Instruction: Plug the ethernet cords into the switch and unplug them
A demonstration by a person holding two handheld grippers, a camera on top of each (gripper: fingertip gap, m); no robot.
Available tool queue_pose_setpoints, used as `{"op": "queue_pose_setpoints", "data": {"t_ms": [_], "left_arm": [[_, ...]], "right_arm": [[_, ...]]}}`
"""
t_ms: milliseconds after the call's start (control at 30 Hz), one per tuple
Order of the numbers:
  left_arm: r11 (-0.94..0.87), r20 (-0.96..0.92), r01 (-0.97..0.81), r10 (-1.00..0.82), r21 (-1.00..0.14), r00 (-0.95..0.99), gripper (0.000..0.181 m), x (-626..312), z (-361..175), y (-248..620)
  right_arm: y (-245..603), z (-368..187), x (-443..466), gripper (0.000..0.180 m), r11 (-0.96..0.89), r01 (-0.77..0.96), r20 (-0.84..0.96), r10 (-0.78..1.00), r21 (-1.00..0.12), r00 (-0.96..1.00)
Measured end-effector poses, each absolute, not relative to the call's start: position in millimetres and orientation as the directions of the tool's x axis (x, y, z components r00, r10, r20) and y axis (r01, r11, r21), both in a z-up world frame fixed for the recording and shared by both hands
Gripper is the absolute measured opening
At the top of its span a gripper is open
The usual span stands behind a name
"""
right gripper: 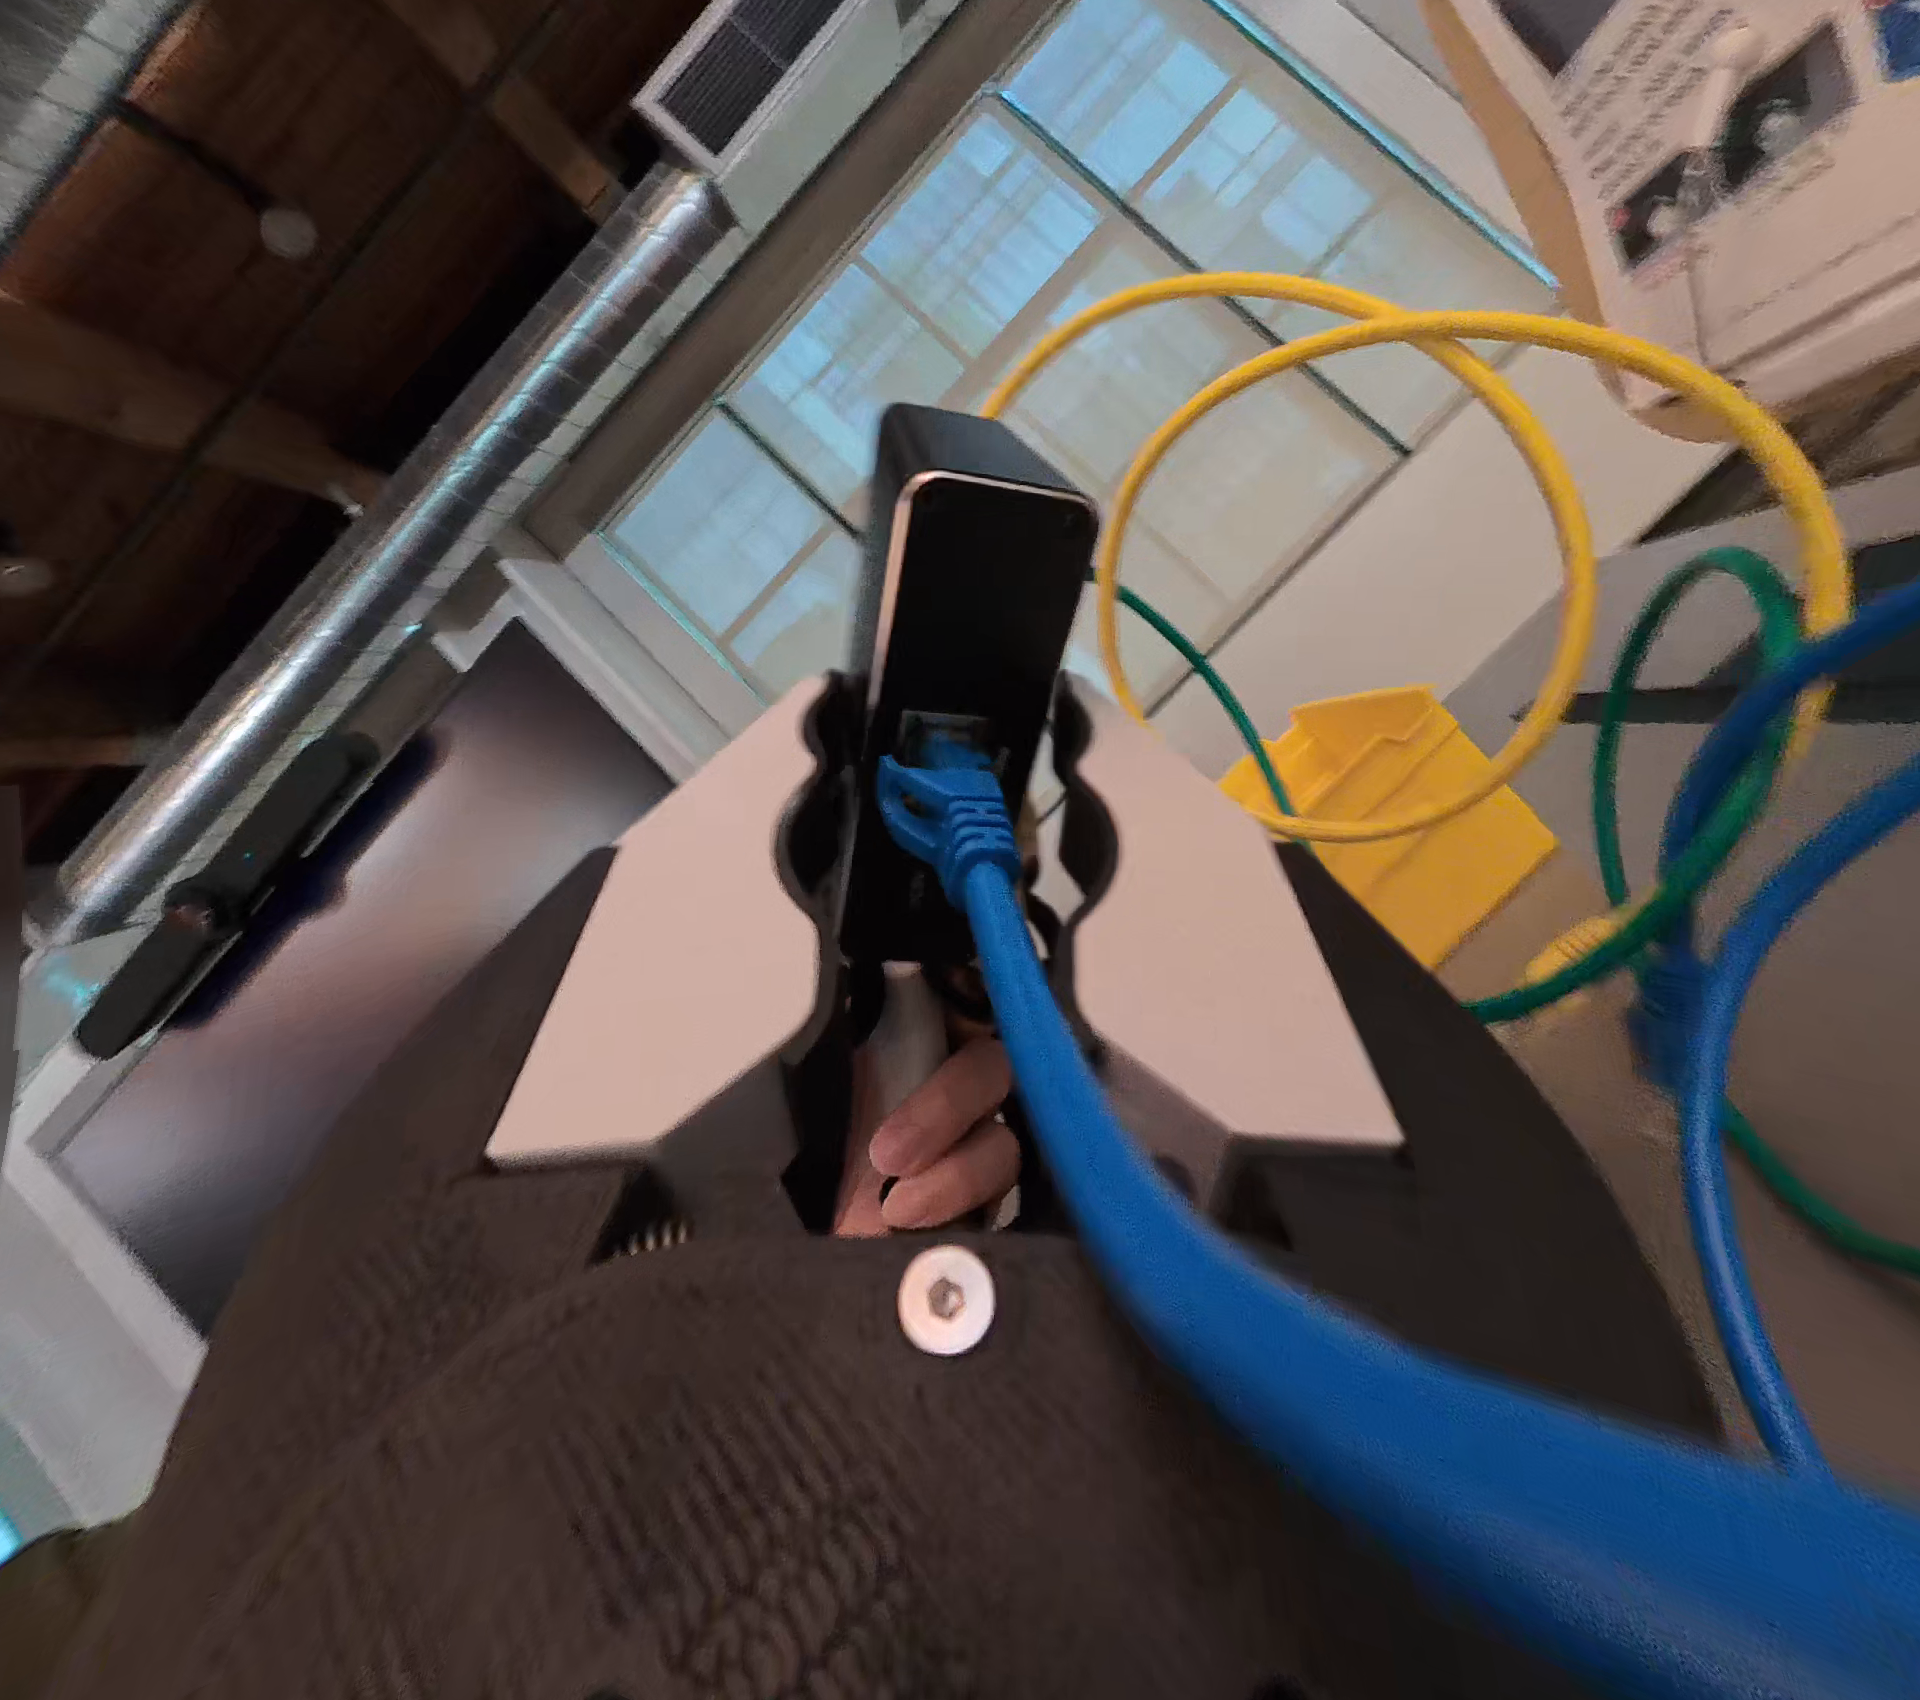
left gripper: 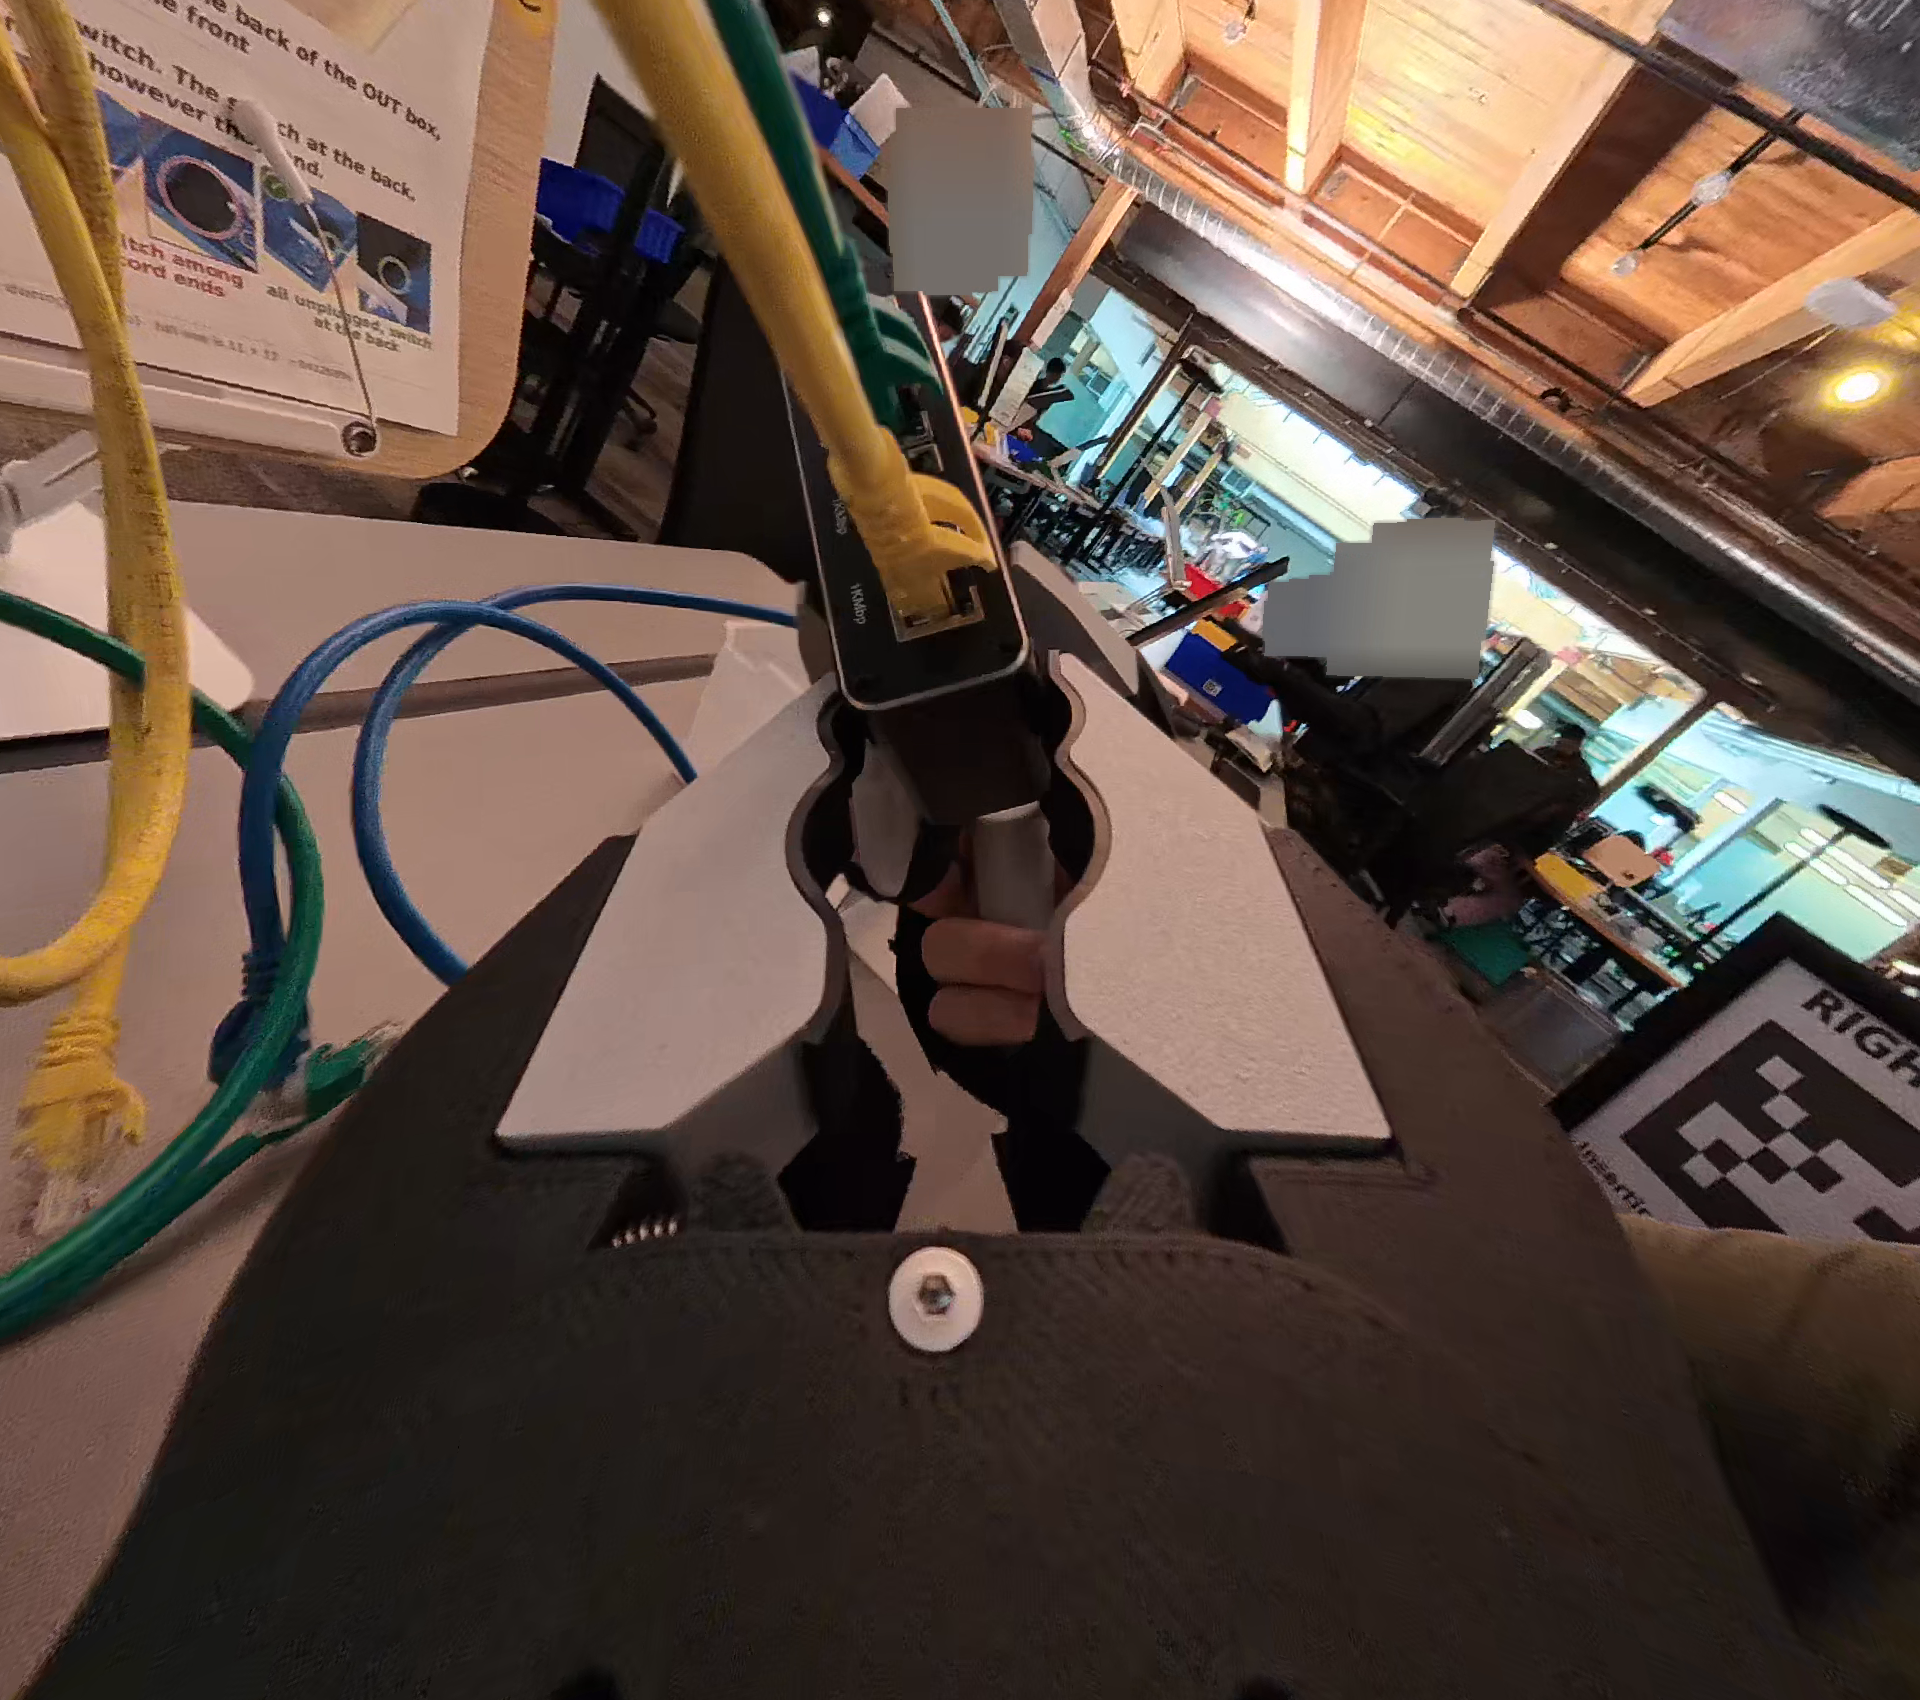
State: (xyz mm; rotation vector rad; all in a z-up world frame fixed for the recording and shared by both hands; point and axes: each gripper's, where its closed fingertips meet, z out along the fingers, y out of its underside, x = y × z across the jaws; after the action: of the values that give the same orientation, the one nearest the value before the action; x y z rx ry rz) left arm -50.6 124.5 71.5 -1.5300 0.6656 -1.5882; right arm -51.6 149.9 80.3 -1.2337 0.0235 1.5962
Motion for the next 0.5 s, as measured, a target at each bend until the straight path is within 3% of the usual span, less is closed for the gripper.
{"op": "queue_pose_setpoints", "data": {"t_ms": [167,267,333,500], "left_arm": [[-0.514,0.531,0.237,-0.847,-0.824,0.009,0.033,-49.3,76.7,119.4],[-0.537,0.545,0.248,-0.837,-0.806,-0.040,0.045,-42.8,75.8,114.6],[-0.584,0.583,0.241,-0.808,-0.775,-0.083,0.034,-40.7,72.7,113.5],[-0.618,0.608,0.226,-0.785,-0.753,-0.117,0.033,-44.8,72.6,115.6]], "right_arm": [[141.6,89.9,-51.7,0.031,-0.444,-0.724,-0.686,0.726,-0.528,0.054],[140.2,87.9,-56.4,0.031,-0.454,-0.715,-0.691,0.721,-0.531,0.055],[138.7,87.3,-61.1,0.030,-0.454,-0.712,-0.686,0.726,-0.536,0.054],[139.3,87.7,-64.1,0.032,-0.419,-0.684,-0.655,0.747,-0.598,0.114]]}}
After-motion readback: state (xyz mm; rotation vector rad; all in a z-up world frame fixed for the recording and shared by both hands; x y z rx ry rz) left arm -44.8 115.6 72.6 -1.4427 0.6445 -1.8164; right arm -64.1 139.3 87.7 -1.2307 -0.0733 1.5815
